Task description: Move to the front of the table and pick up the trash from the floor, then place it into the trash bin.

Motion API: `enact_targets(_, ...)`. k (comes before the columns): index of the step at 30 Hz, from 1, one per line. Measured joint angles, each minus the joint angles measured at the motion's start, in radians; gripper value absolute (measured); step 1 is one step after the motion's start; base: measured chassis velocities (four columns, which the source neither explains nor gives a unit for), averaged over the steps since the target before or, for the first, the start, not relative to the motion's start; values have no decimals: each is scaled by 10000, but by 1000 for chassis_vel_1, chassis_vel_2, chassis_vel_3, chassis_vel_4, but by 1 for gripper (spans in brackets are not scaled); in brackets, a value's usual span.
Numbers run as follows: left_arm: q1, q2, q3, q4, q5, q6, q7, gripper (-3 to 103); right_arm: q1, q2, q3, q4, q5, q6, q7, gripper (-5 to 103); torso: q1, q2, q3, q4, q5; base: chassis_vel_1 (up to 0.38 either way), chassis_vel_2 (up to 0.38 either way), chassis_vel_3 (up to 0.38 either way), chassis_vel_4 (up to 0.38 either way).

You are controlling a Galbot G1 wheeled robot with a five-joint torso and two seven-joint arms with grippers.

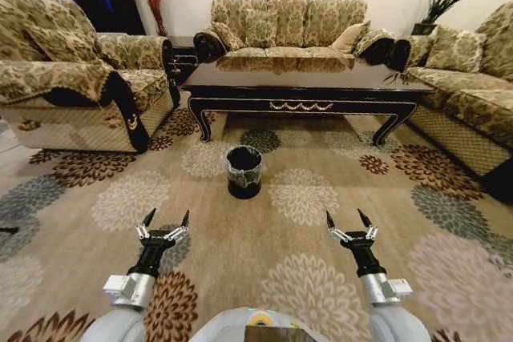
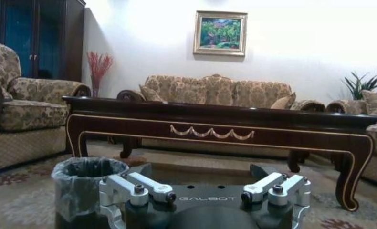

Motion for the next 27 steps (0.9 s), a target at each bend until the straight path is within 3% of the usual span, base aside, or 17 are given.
enact_targets(27, 0, 1, 0, 0, 0, 0, -1, 100, 0, 0, 0, 0, 0, -1, 0, 100, 0, 0, 0, 0, 2, 163, -159, -164, 160)
